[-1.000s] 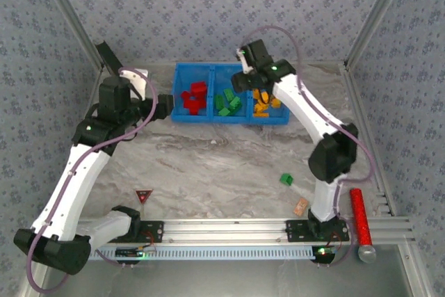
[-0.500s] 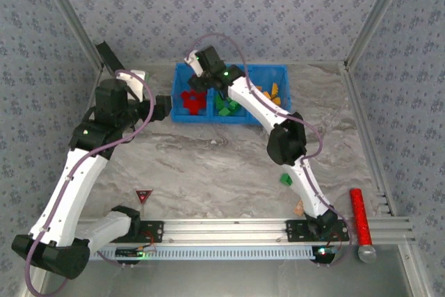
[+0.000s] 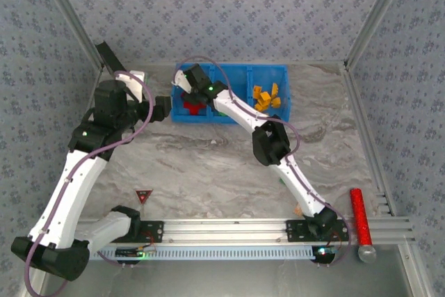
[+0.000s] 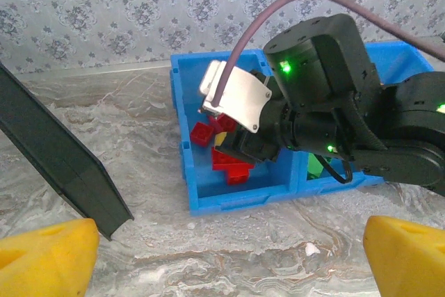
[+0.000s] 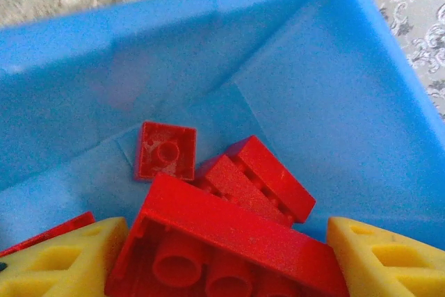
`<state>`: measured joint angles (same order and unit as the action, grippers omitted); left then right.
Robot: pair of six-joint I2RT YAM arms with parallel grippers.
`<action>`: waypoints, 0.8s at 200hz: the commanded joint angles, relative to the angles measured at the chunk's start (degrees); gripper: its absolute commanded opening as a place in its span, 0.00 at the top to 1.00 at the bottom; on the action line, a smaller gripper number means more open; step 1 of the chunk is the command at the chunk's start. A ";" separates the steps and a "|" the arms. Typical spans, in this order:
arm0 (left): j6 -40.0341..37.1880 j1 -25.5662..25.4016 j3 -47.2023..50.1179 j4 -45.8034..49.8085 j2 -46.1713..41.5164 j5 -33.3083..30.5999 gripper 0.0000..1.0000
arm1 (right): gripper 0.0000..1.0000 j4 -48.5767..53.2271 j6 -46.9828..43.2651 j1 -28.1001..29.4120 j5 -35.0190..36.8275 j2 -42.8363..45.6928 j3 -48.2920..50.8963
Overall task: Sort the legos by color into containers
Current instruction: Place the lego in the container.
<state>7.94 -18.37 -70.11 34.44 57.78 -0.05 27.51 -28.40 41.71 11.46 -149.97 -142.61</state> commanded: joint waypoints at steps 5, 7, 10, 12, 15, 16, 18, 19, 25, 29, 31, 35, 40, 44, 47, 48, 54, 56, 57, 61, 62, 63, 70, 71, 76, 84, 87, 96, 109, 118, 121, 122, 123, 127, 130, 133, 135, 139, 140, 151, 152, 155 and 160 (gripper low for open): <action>-0.74 0.36 0.19 -1.52 -0.91 0.05 0.02 | 0.33 -0.34 -2.86 -0.41 1.45 -1.08 -2.55; -0.74 0.36 0.22 -1.55 -0.85 0.03 0.02 | 0.33 -0.35 -2.75 -0.45 1.41 -1.15 -2.51; -0.74 0.35 0.22 -1.54 -0.83 0.03 0.02 | 0.32 -0.35 -2.71 -0.48 1.37 -1.15 -2.55; -0.74 0.35 0.16 -1.51 -0.78 0.03 0.02 | 0.32 -0.35 -2.71 -0.49 1.26 -1.12 -2.51; -0.74 0.42 0.17 -1.48 -0.74 0.02 0.02 | 0.31 -0.35 -2.64 -0.57 1.13 -1.12 -2.50; -0.69 0.43 0.16 -1.48 -0.78 0.04 0.02 | 0.31 -0.30 -2.63 -0.58 1.08 -1.12 -2.50; -0.73 0.44 0.28 -1.54 -0.75 0.03 0.02 | 0.30 -0.32 -2.63 -0.51 0.99 -1.07 -2.50; -0.73 0.40 0.26 -1.55 -0.74 0.00 0.02 | 0.30 -0.33 -2.62 -0.55 0.96 -1.09 -2.50; -0.72 0.39 0.32 -1.53 -0.74 0.01 0.02 | 0.28 -0.43 -2.58 -0.51 0.85 -1.04 -2.57; -0.74 0.40 0.32 -1.53 -0.74 0.01 0.02 | 0.27 -0.46 -2.62 -0.53 0.84 -1.03 -2.51; -0.74 0.37 0.32 -1.51 -0.74 0.02 0.02 | 0.26 -0.51 -2.62 -0.55 0.77 -1.02 -2.50; -0.74 0.39 0.32 -1.50 -0.74 0.05 0.02 | 0.25 -0.60 -2.69 -0.43 0.71 -0.95 -2.52; -0.74 0.40 0.32 -1.55 -0.65 0.03 0.02 | 0.24 -0.77 -2.85 -0.37 0.59 -0.85 -2.58; -0.73 0.38 0.32 -1.56 -0.65 0.05 0.02 | 0.22 -0.94 -2.91 -0.39 0.58 -0.77 -2.51; -0.74 0.39 0.32 -1.55 -0.57 0.05 0.02 | 0.22 -1.02 -2.97 -0.36 0.46 -0.70 -2.53; -0.74 0.42 0.36 -1.56 -0.57 0.05 0.02 | 0.21 -1.08 -2.97 -0.29 0.43 -0.68 -2.51; -0.74 0.44 0.41 -1.56 -0.56 0.03 0.02 | 0.20 -1.30 -3.07 -0.22 0.32 -0.59 -2.55; -0.69 0.44 0.41 -1.54 -0.49 0.05 0.02 | 0.19 -1.42 -3.11 -0.14 0.32 -0.52 -2.51; -0.72 0.44 0.41 -1.51 -0.48 0.05 0.02 | 0.19 -1.46 -3.13 -0.10 0.27 -0.51 -2.51; -0.63 0.44 0.41 -1.51 -0.47 -0.01 0.02 | 0.18 -1.62 -3.26 -0.09 0.18 -0.43 -2.50; -0.64 0.44 0.41 -1.54 -0.47 0.02 0.02 | 0.18 -1.64 -3.25 -0.07 0.16 -0.42 -2.50; -0.64 0.44 0.41 -1.55 -0.47 0.04 0.02 | 0.18 -1.70 -3.24 -0.06 0.15 -0.37 -2.50; -0.57 0.44 0.49 -1.55 -0.47 0.05 0.02 | 0.17 -1.91 -3.24 0.03 -0.10 -0.12 -2.50; -0.57 0.44 0.49 -1.51 -0.47 0.01 0.02 | 0.17 -1.96 -3.24 0.08 -0.11 -0.09 -2.50; -0.56 0.44 0.56 -1.50 -0.52 0.01 0.02 | 0.16 -1.93 -2.96 0.05 -0.55 0.15 -2.50; -0.56 0.44 0.65 -1.64 -0.56 0.05 0.02 | 0.15 -2.03 -2.47 0.04 -1.31 0.58 -2.52; -0.54 0.44 0.67 -1.69 -0.56 0.05 0.02 | 0.14 -2.08 -2.19 -0.01 -1.61 0.76 -2.55; -0.56 0.44 0.66 -1.76 -0.47 0.05 0.02 | 0.14 -2.10 -1.61 0.06 -2.41 1.37 -2.51; -0.65 0.44 0.64 -1.80 -0.39 0.14 0.02 | 0.14 -2.10 -0.99 0.16 -3.00 2.23 -2.51; -0.63 0.44 0.67 -1.78 -0.30 0.19 0.02 | 0.15 -1.75 -0.64 0.25 -3.15 3.24 -2.52; -0.58 0.44 0.67 -1.79 -0.30 0.22 0.02 | 0.15 -1.59 -0.39 0.27 -3.31 3.61 -2.48; -0.57 0.44 0.67 -1.76 -0.30 0.23 0.02 | 0.15 -1.54 -0.27 0.28 -3.34 3.75 -2.45; -0.57 0.44 0.67 -1.80 -0.30 0.23 0.02 | 0.15 -1.52 -0.17 0.33 -3.40 3.87 -2.39; -0.56 0.50 0.67 -1.83 -0.30 0.23 0.02 | 0.15 -1.16 0.19 0.38 -3.73 4.49 -2.42; -0.56 0.52 0.66 -1.79 -0.30 0.23 0.02 | 0.15 -0.96 0.50 0.38 -3.98 5.04 -2.35; -0.54 0.53 0.72 -1.90 -0.30 0.21 0.02 | 0.15 -0.72 0.68 0.37 -4.30 5.64 -2.14; -0.56 0.53 0.68 -1.85 -0.30 0.29 0.02 | 0.16 -0.46 0.86 0.32 -4.47 6.07 -1.97; -0.52 0.53 0.55 -1.87 -0.30 0.29 0.02 | 0.16 -0.17 1.36 0.34 -4.79 6.99 -1.62; -0.50 0.53 0.52 -1.89 -0.25 0.31 0.02 | 0.16 -0.13 1.48 0.32 -4.88 7.20 -1.58; -0.38 0.62 0.33 -1.81 -0.30 0.49 0.02 | 0.16 0.80 2.66 0.20 -5.30 10.37 0.06; -0.38 0.62 0.37 -1.82 -0.30 0.49 0.02 | 0.16 0.88 2.88 0.20 -5.26 10.69 0.23; -0.36 0.68 0.33 -1.80 -0.29 0.53 0.02 | 0.16 1.15 3.44 0.12 -5.11 11.59 0.86; -0.26 0.70 0.32 -1.68 -0.38 0.66 0.02 | 0.16 1.94 4.58 -0.01 -4.96 13.34 1.88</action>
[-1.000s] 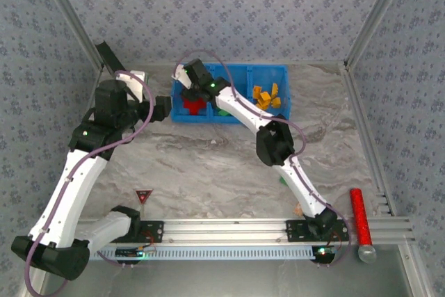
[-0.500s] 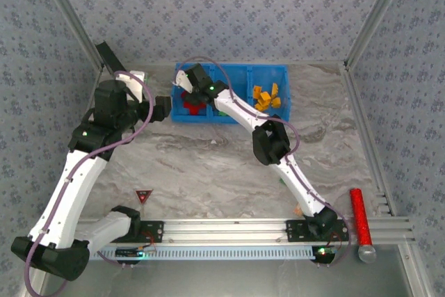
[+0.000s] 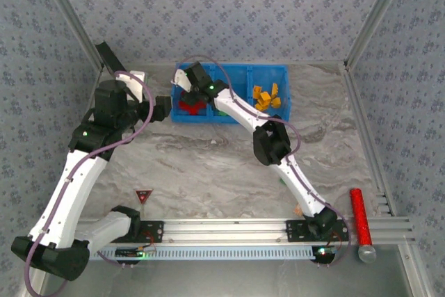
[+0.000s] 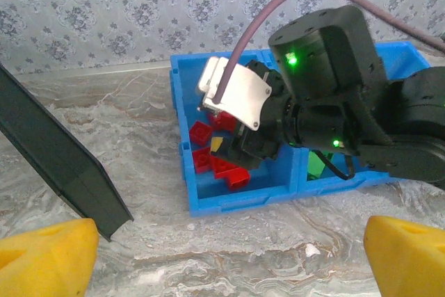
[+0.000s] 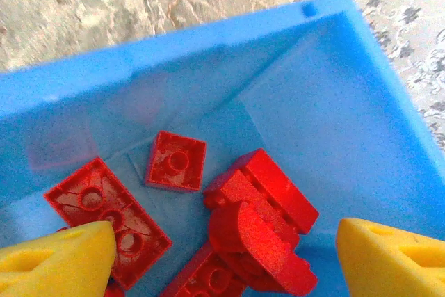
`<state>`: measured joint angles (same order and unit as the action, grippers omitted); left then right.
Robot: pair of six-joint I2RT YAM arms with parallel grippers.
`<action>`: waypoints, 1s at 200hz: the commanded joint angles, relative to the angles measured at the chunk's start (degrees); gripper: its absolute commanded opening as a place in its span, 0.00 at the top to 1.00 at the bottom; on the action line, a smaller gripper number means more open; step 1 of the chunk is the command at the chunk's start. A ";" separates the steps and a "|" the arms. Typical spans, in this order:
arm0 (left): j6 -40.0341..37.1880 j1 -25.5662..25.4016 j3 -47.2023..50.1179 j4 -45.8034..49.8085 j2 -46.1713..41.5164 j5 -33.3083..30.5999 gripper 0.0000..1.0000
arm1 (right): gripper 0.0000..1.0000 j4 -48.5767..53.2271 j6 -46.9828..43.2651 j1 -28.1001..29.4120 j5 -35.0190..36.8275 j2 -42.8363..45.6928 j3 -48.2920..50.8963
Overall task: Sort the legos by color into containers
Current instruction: Place the lego in the container, then pick up the lego from the bottom-right of the table.
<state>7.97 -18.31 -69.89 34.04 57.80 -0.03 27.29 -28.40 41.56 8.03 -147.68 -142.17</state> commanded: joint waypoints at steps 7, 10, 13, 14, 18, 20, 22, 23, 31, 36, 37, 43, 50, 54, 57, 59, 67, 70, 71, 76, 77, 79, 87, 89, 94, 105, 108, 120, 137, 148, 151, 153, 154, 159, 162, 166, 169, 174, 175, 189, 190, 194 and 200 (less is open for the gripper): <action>-0.27 0.64 0.15 -1.42 -0.54 0.65 0.02 | 0.16 3.44 6.21 -0.14 -1.53 13.60 2.94; -0.31 0.64 0.18 -1.48 -0.58 0.69 0.02 | 0.16 4.11 7.04 -0.30 -1.50 14.69 3.70; -0.25 0.64 0.23 -1.49 -0.66 0.65 0.02 | 0.16 4.74 7.90 -0.42 -1.38 15.95 4.54; -0.29 0.64 0.21 -1.46 -0.67 0.65 0.02 | 0.16 4.99 8.22 -0.47 -1.28 16.33 4.67; -0.25 0.64 0.27 -1.50 -0.75 0.63 0.02 | 0.16 5.91 9.56 -0.71 -1.07 17.96 6.16; -0.30 0.64 0.32 -1.52 -0.76 0.64 0.02 | 0.16 6.39 10.22 -0.83 -0.91 18.83 6.89; -0.36 0.64 0.35 -1.59 -0.80 0.65 0.02 | 0.16 6.75 10.92 -0.90 -0.67 19.77 7.67; -0.38 0.64 0.36 -1.60 -0.83 0.65 0.02 | 0.16 6.83 11.31 -0.93 -0.53 20.27 8.12; -0.41 0.73 0.36 -1.60 -0.85 0.65 0.02 | 0.16 8.93 14.47 -1.34 0.43 24.05 12.16; -0.41 0.73 0.31 -1.49 -0.85 0.72 0.02 | 0.16 9.68 16.32 -1.57 1.26 26.67 15.17; -0.41 0.73 0.29 -1.46 -0.85 0.73 0.02 | 0.16 9.83 16.69 -1.61 1.36 27.19 15.83; -0.40 0.78 0.20 -1.44 -0.80 0.86 0.02 | 0.16 10.64 18.91 -1.92 2.36 30.63 19.88; -0.38 0.81 0.17 -1.41 -0.91 1.06 0.02 | 0.16 11.27 21.82 -2.31 3.66 34.87 25.28; -0.41 0.81 0.14 -1.41 -0.93 1.21 0.02 | 0.16 11.63 23.23 -2.55 4.23 37.41 28.50; -0.39 0.81 0.13 -1.39 -0.98 1.30 0.02 | 0.15 11.89 24.21 -2.69 4.52 39.35 30.96; -0.40 0.81 0.20 -1.42 -1.01 1.34 0.02 | 0.15 12.15 24.85 -2.77 4.64 40.61 32.63; -0.49 0.81 0.27 -1.48 -1.11 1.52 0.02 | 0.14 12.78 27.54 -3.24 5.25 46.01 39.16; -0.61 0.81 0.29 -1.41 -1.11 1.67 0.02 | 0.14 12.83 28.51 -3.44 5.28 48.17 42.06; -0.59 0.81 0.28 -1.38 -1.15 1.69 0.02 | 0.14 12.86 28.85 -3.52 5.26 48.88 42.98; -0.80 0.81 0.36 -1.37 -1.20 1.79 0.02 | 0.14 12.90 30.61 -3.85 4.86 52.55 47.51; -0.78 0.81 0.32 -1.36 -1.20 1.83 0.02 | 0.13 12.89 31.00 -3.94 4.70 53.31 48.43; -0.81 0.81 0.40 -1.28 -1.26 1.87 0.02 | 0.13 12.90 31.80 -4.12 4.40 54.76 50.33; -0.85 0.81 0.45 -1.33 -1.29 1.96 0.02 | 0.13 13.08 35.74 -4.90 3.45 60.58 57.33; -0.91 0.81 0.48 -1.28 -1.29 1.94 0.02 | 0.13 13.30 36.87 -5.22 3.23 61.63 58.93; -0.93 0.81 0.50 -1.39 -1.28 1.97 0.02 | 0.13 14.19 39.97 -5.96 2.84 65.28 62.68; -0.93 0.81 0.32 -1.22 -1.29 2.05 0.02 | 0.13 16.47 46.78 -7.89 1.07 72.23 70.42; -0.85 0.81 0.27 -1.18 -1.29 2.16 0.02 | 0.13 16.93 48.48 -8.31 0.89 73.95 72.06; -0.65 0.81 0.18 -1.09 -1.29 2.38 0.02 | 0.14 19.87 56.24 -9.27 0.33 80.78 80.75; -0.51 0.82 0.28 -1.27 -1.22 2.41 0.01 | 0.14 21.76 67.05 -10.27 -1.10 89.05 90.43; -0.39 0.88 0.32 -1.24 -1.04 2.41 0.01 | 0.14 22.47 72.94 -10.64 -2.35 93.55 95.77; -0.33 0.82 0.28 -1.19 -1.02 2.41 0.02 | 0.14 22.53 74.48 -10.66 -2.32 94.74 97.02; -0.30 0.82 0.28 -1.18 -0.98 2.41 0.02 | 0.14 22.61 75.54 -10.65 -2.28 95.46 97.83; -0.22 0.82 0.28 -1.17 -0.96 2.41 0.01 | 0.15 22.62 76.01 -10.64 -2.30 95.82 98.03; -0.23 0.81 0.28 -1.20 -0.94 2.48 0.01 | 0.14 22.84 78.46 -10.62 -2.66 97.59 100.22; -0.19 0.81 0.34 -1.19 -0.94 2.49 0.01 | 0.14 23.00 79.78 -10.61 -2.89 98.58 101.24; -0.15 0.81 0.36 -1.19 -0.94 2.55 0.01 | 0.14 23.18 81.48 -10.58 -3.11 99.80 102.65; -0.10 0.83 0.37 -1.18 -0.87 2.58 0.01 | 0.14 23.35 82.70 -10.48 -3.24 100.77 103.54; -0.12 0.86 0.37 -1.18 -0.85 2.59 0.01 | 0.14 23.37 84.75 -10.49 -3.59 102.13 105.15; -0.13 0.84 0.37 -1.18 -0.85 2.63 0.01 | 0.15 23.31 85.10 -10.51 -3.70 102.36 105.46; -0.14 0.82 0.36 -1.21 -0.72 2.67 0.01 | 0.16 22.39 89.00 -10.44 -5.12 105.16 109.39; -0.14 0.82 0.32 -1.19 -0.69 2.67 0.01 | 0.16 22.25 89.20 -10.40 -5.26 105.28 109.65; -0.14 0.81 0.36 -1.22 -0.67 2.67 0.01 | 0.16 21.59 89.93 -10.37 -5.79 105.67 110.66; -0.08 0.81 0.32 -1.20 -0.59 2.75 0.01 | 0.16 20.53 91.05 -10.48 -6.81 106.04 112.07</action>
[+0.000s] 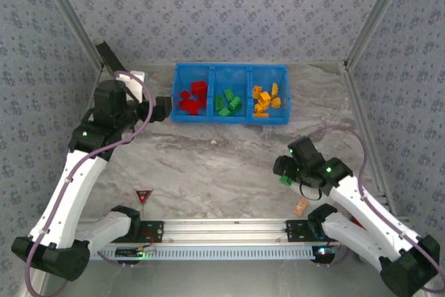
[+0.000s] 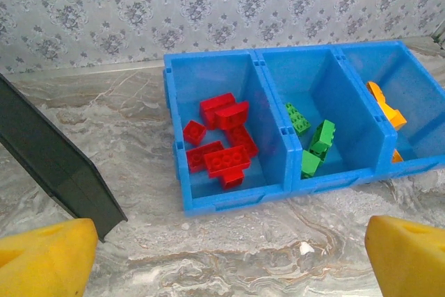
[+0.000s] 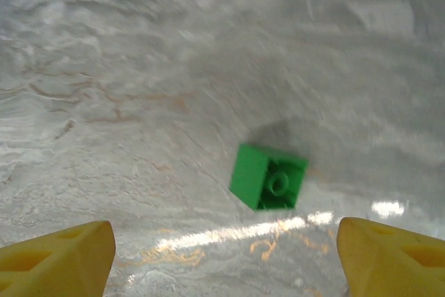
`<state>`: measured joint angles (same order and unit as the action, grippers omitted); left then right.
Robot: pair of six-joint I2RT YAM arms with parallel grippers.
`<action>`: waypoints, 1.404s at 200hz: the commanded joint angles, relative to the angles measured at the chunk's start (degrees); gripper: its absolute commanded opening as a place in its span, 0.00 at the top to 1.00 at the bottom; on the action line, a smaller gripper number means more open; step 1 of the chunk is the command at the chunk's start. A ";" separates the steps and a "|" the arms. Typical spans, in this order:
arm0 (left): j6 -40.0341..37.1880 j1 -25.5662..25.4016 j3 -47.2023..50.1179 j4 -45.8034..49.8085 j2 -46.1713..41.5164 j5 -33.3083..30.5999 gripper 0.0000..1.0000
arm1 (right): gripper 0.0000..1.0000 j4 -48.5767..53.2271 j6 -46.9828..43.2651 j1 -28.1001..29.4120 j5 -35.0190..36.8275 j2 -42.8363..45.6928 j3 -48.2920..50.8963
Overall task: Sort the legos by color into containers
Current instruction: Pick up the lego from the bottom-right of the table.
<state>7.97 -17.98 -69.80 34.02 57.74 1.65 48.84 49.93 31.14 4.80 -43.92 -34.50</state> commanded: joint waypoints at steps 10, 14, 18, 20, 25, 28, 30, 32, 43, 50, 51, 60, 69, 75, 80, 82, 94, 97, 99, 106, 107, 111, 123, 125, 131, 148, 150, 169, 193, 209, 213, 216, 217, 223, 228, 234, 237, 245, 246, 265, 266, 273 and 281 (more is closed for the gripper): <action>-0.14 0.50 0.28 -1.32 -0.36 1.05 0.01 | 0.17 -3.83 13.91 -0.14 -4.71 2.14 6.38; -0.16 0.49 0.28 -1.30 -0.34 1.07 0.01 | 0.17 -4.83 14.37 -0.13 -5.18 1.90 7.04; -0.18 0.49 0.29 -1.16 -0.28 1.12 0.01 | 0.17 -5.72 14.64 -0.17 -5.52 1.58 7.53; -0.18 0.49 0.26 -1.15 -0.26 1.09 0.01 | 0.17 -6.05 14.82 -0.19 -5.64 1.41 7.76; -0.19 0.49 0.23 -1.20 -0.23 1.07 0.01 | 0.18 -6.54 15.03 -0.19 -5.76 0.85 8.10; -0.25 0.49 0.26 -1.18 -0.18 1.07 0.01 | 0.18 -6.76 15.16 -0.17 -5.72 0.51 8.21; -0.26 0.49 0.21 -1.09 -0.17 1.07 0.01 | 0.18 -6.79 15.19 -0.17 -5.64 0.20 8.26; -0.30 0.49 0.26 -1.11 -0.17 1.07 0.01 | 0.18 -6.88 15.15 -0.12 -5.54 -0.01 8.30; -0.47 0.49 0.25 -1.13 -0.04 0.99 0.01 | 0.18 -6.77 15.05 -0.26 -5.58 -1.33 8.16; -0.46 0.49 0.25 -1.07 0.01 0.90 0.01 | 0.18 -6.95 14.96 -0.57 -5.81 -2.12 8.09; -0.52 0.53 0.26 -1.07 0.05 0.90 0.01 | 0.18 -6.97 14.90 -0.60 -5.83 -2.21 8.07; -0.58 0.49 0.21 -1.09 0.20 0.85 0.01 | 0.18 -7.09 14.60 -0.87 -5.80 -3.00 8.05; -0.58 0.53 0.29 -1.12 0.27 0.90 0.01 | 0.19 -7.33 14.19 -1.38 -5.93 -3.65 8.18; -0.55 0.57 0.32 -1.14 0.36 0.90 0.01 | 0.20 -7.43 13.86 -1.80 -6.18 -4.03 8.30; -0.57 0.50 0.37 -1.15 0.44 0.90 0.01 | 0.20 -7.73 13.49 -2.28 -6.51 -4.26 8.46; -0.54 0.54 0.37 -1.15 0.45 0.90 0.01 | 0.20 -7.89 13.38 -2.48 -6.61 -4.36 8.55; -0.60 0.57 0.49 -1.11 0.62 0.88 0.01 | 0.22 -8.70 12.54 -4.14 -7.44 -4.98 9.00; -0.66 0.57 0.54 -1.19 0.70 0.82 0.01 | 0.22 -8.92 12.29 -4.51 -7.57 -5.17 9.09; -0.67 0.57 0.54 -1.20 0.71 0.81 0.01 | 0.22 -9.11 12.14 -4.84 -7.58 -5.27 9.12; -0.61 0.60 0.50 -1.15 0.88 0.90 0.01 | 0.23 -9.81 11.50 -5.75 -7.81 -5.80 9.21; -0.64 0.59 0.52 -1.15 0.93 0.90 0.01 | 0.23 -9.90 11.37 -5.88 -7.84 -5.90 9.24; -0.66 0.58 0.48 -1.22 0.97 0.96 0.01 | 0.23 -10.21 10.82 -6.32 -8.02 -6.14 9.27; -0.61 0.58 0.54 -1.23 1.15 1.06 0.01 | 0.24 -10.78 9.50 -7.34 -8.34 -6.97 9.10; -0.55 0.58 0.54 -1.21 1.15 1.07 0.01 | 0.24 -10.83 9.20 -7.48 -8.41 -7.14 9.03; -0.64 0.58 0.54 -1.12 1.20 1.08 0.01 | 0.25 -11.01 8.55 -8.02 -8.65 -7.66 8.88; -0.67 0.57 0.54 -1.11 1.24 0.99 0.01 | 0.26 -11.79 6.33 -9.20 -8.75 -9.09 8.42; -0.67 0.57 0.54 -1.14 1.24 0.99 0.01 | 0.26 -11.83 6.14 -9.30 -8.75 -9.26 8.36; -0.66 0.55 0.45 -1.10 1.33 0.90 0.01 | 0.26 -12.51 4.72 -9.86 -9.14 -10.99 8.08; -0.67 0.66 0.54 -1.07 1.48 0.72 0.01 | 0.28 -13.66 3.54 -10.13 -9.22 -12.91 8.13; -0.62 0.66 0.56 -1.02 1.50 0.72 0.01 | 0.30 -14.12 2.83 -10.38 -9.21 -13.94 8.16; -0.72 0.66 0.54 -1.08 1.50 0.72 0.01 | 0.30 -14.12 2.62 -10.44 -9.30 -14.26 8.11; -0.75 0.66 0.54 -1.01 1.57 0.72 0.01 | 0.31 -14.87 2.51 -10.45 -9.30 -14.53 8.05; -0.76 0.66 0.54 -0.99 1.58 0.72 0.01 | 0.31 -15.24 2.43 -10.47 -9.29 -14.61 8.05; -0.75 0.66 0.54 -1.05 1.59 0.64 0.01 | 0.32 -15.89 1.98 -10.56 -9.39 -15.21 7.96; -0.69 0.66 0.54 -1.02 1.59 0.64 0.01 | 0.33 -16.17 1.63 -10.48 -9.39 -15.72 7.80; -0.76 0.67 0.61 -1.11 1.59 0.63 0.01 | 0.34 -16.38 1.29 -10.60 -9.41 -16.33 7.62; -0.76 0.66 0.63 -1.09 1.59 0.59 0.01 | 0.34 -16.53 1.05 -10.61 -9.37 -16.59 7.54; -0.71 0.66 0.62 -1.08 1.67 0.54 0.01 | 0.36 -16.97 0.68 -10.66 -9.45 -17.34 7.37; -0.69 0.66 0.62 -1.12 1.67 0.54 0.01 | 0.36 -17.04 0.64 -10.66 -9.45 -17.42 7.35; -0.76 0.75 0.63 -1.04 1.76 0.48 0.01 | 0.39 -17.45 -0.30 -10.68 -9.28 -19.10 6.71; -0.76 0.79 0.63 -1.01 1.77 0.51 0.01 | 0.39 -17.50 -0.37 -10.71 -9.24 -19.18 6.67; -0.75 0.75 0.71 -0.99 1.77 0.46 0.01 | 0.40 -17.51 -0.92 -10.68 -9.03 -19.73 6.40; -0.64 0.75 0.78 -1.13 1.83 0.46 0.01 | 0.42 -17.64 -1.54 -10.68 -8.78 -20.37 6.09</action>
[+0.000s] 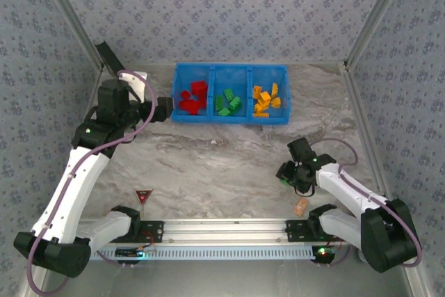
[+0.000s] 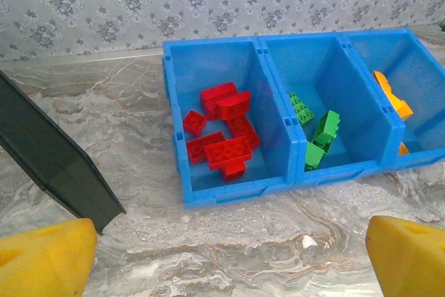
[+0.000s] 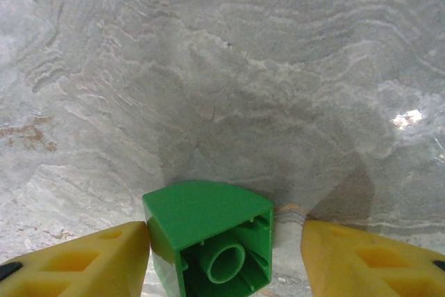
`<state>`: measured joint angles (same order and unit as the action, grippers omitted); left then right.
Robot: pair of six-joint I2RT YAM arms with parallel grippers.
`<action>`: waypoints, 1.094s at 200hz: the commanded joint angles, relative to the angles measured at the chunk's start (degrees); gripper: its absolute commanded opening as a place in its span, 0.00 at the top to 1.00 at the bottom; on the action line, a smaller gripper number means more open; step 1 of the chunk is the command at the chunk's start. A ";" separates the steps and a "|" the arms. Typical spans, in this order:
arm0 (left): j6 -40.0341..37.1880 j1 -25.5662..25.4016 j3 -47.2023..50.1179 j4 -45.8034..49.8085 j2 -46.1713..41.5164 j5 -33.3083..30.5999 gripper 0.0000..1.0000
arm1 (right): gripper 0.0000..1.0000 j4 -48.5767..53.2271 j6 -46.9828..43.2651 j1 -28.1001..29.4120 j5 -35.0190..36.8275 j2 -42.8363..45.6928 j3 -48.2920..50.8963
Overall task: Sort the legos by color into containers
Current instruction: Pick up the lego from the bottom-right of the table, then place the lego in the container.
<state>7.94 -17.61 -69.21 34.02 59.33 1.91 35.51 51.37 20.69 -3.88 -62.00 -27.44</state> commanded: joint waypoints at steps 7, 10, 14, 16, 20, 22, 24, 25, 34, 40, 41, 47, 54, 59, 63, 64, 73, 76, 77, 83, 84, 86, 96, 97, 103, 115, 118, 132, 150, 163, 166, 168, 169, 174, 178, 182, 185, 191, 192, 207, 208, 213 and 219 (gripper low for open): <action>-0.64 0.38 0.19 -1.05 0.32 0.13 0.01 | 0.43 -4.43 -3.58 -0.20 0.06 -2.87 -1.31; -0.63 0.38 0.17 -1.05 0.34 0.11 0.01 | 0.43 -4.52 -3.96 -0.20 0.14 -3.15 -1.44; -0.71 0.38 0.13 -0.90 0.42 0.11 0.01 | 0.44 -4.60 -4.48 -0.08 0.26 -3.59 -1.66; -0.71 0.38 0.13 -0.84 0.43 0.11 0.01 | 0.44 -4.60 -4.67 -0.04 0.29 -3.75 -1.76; -0.74 0.38 0.13 -0.82 0.48 0.11 0.01 | 0.45 -4.69 -5.18 0.16 0.51 -4.25 -2.05; -0.67 0.38 0.11 -0.83 0.51 0.11 0.01 | 0.45 -4.73 -5.42 0.26 0.69 -4.49 -2.15; -0.70 0.42 0.19 -0.80 0.52 0.11 0.01 | 0.45 -4.74 -5.70 0.30 0.86 -4.70 -2.28; -0.67 0.40 0.20 -0.80 0.52 0.11 0.01 | 0.46 -4.74 -5.82 0.31 0.92 -4.84 -2.36; -0.71 0.38 0.30 -0.88 0.52 0.11 0.01 | 0.47 -4.82 -6.78 0.70 1.36 -5.97 -2.94; -0.72 0.38 0.30 -0.89 0.52 0.11 0.01 | 0.48 -4.87 -7.37 0.92 1.42 -6.82 -3.29; -0.73 0.38 0.30 -0.89 0.52 0.11 0.01 | 0.49 -4.90 -7.44 1.01 1.42 -7.00 -3.35; -0.66 0.38 0.26 -0.93 0.57 0.01 0.01 | 0.50 -5.07 -7.84 1.27 1.50 -7.82 -3.61; -0.77 0.38 0.17 -0.85 0.61 -0.04 0.01 | 0.52 -5.23 -8.11 1.65 1.68 -8.68 -3.92; -0.82 0.38 0.15 -0.82 0.61 -0.07 0.01 | 0.53 -5.31 -8.30 1.96 1.70 -9.30 -4.14; -0.83 0.42 0.13 -0.84 0.61 -0.07 0.01 | 0.53 -5.40 -8.54 2.21 1.82 -9.82 -4.27; -0.78 0.45 0.13 -0.86 0.61 -0.07 0.01 | 0.54 -5.42 -8.60 2.32 1.84 -9.95 -4.32; -0.69 0.46 0.00 -0.81 0.78 -0.07 0.01 | 0.55 -5.45 -8.88 2.93 2.14 -10.95 -4.85; -0.73 0.47 0.03 -0.80 0.79 -0.07 0.01 | 0.56 -5.40 -9.04 3.15 2.19 -11.29 -5.04; -0.74 0.47 0.04 -0.80 0.79 -0.07 0.01 | 0.56 -5.38 -9.11 3.23 2.20 -11.39 -5.10; -0.74 0.49 0.04 -0.83 0.87 -0.02 0.01 | 0.57 -5.22 -9.54 3.52 2.42 -11.91 -5.61; -0.74 0.48 0.04 -0.82 0.87 -0.04 0.01 | 0.57 -5.11 -9.63 3.63 2.49 -12.00 -5.69; -0.74 0.51 0.04 -0.80 0.87 -0.06 0.01 | 0.57 -5.04 -9.80 3.70 2.57 -12.12 -5.91; -0.73 0.55 0.04 -0.72 0.86 -0.07 0.01 | 0.58 -3.77 -11.00 4.10 3.11 -12.90 -7.48; -0.73 0.55 0.04 -0.71 0.87 -0.07 0.01 | 0.58 -3.60 -11.23 4.19 3.23 -12.94 -7.69; -0.74 0.55 -0.01 -0.80 0.92 -0.07 0.01 | 0.59 -2.40 -12.48 4.39 3.75 -13.33 -9.20; -0.80 0.64 0.01 -0.80 0.96 -0.07 0.01 | 0.61 0.85 -14.89 4.84 5.01 -13.87 -13.36; -0.82 0.64 0.04 -0.80 0.96 -0.07 0.01 | 0.61 1.60 -16.50 5.00 5.35 -14.00 -14.56; -0.82 0.73 -0.11 -0.72 1.05 0.02 0.01 | 0.62 5.67 -21.58 5.71 7.15 -15.45 -21.84; -0.88 0.91 -0.15 -0.75 0.81 0.10 0.01 | 0.61 9.17 -27.98 7.18 10.96 -17.83 -31.85; -0.97 1.06 -0.05 -0.72 0.62 0.02 0.01 | 0.61 7.42 -33.11 8.49 13.22 -19.23 -37.38; -1.00 1.08 0.03 -0.73 0.61 0.01 0.01 | 0.61 6.82 -34.18 8.58 13.61 -19.74 -38.82; -0.96 1.08 0.04 -0.76 0.61 0.02 0.01 | 0.61 6.52 -34.97 8.71 13.74 -20.09 -39.77; -0.98 1.08 0.04 -0.78 0.61 0.06 0.01 | 0.61 6.38 -35.35 8.73 13.77 -20.31 -40.09; -1.09 1.04 0.02 -0.75 0.61 0.05 0.01 | 0.62 5.24 -37.07 8.76 14.10 -21.42 -43.03; -1.02 1.08 0.04 -0.73 0.53 0.03 0.01 | 0.61 4.57 -38.38 8.81 14.30 -22.55 -45.01; -1.11 1.08 -0.05 -0.67 0.52 0.08 0.01 | 0.61 4.01 -39.73 8.79 14.48 -23.76 -46.97; -1.16 1.12 -0.05 -0.63 0.48 0.04 0.01 | 0.61 3.68 -40.68 8.90 14.70 -24.78 -48.38; -1.22 1.17 -0.14 -0.55 0.44 0.02 0.01 | 0.61 3.01 -42.51 9.10 15.13 -26.87 -51.32; -1.24 1.17 -0.14 -0.54 0.39 0.02 0.01 | 0.62 2.91 -42.68 9.19 15.22 -27.04 -51.80; -1.52 1.17 -0.13 -0.62 0.14 -0.07 0.01 | 0.61 0.64 -48.30 10.46 17.16 -32.40 -58.35; -1.48 1.17 -0.18 -0.62 0.15 -0.07 0.01 | 0.61 0.45 -48.70 10.53 17.29 -32.71 -58.69; -1.57 1.17 -0.27 -0.59 0.17 -0.07 0.01 | 0.61 -0.68 -50.41 11.16 18.63 -34.20 -60.33; -1.70 1.16 -0.49 -0.45 0.26 -0.02 0.01 | 0.61 -2.90 -52.31 11.66 19.47 -35.96 -62.01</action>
<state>7.88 -16.86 -69.14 34.06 60.23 1.89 37.23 11.55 30.39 9.98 -91.42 -83.15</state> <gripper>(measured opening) 0.990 0.392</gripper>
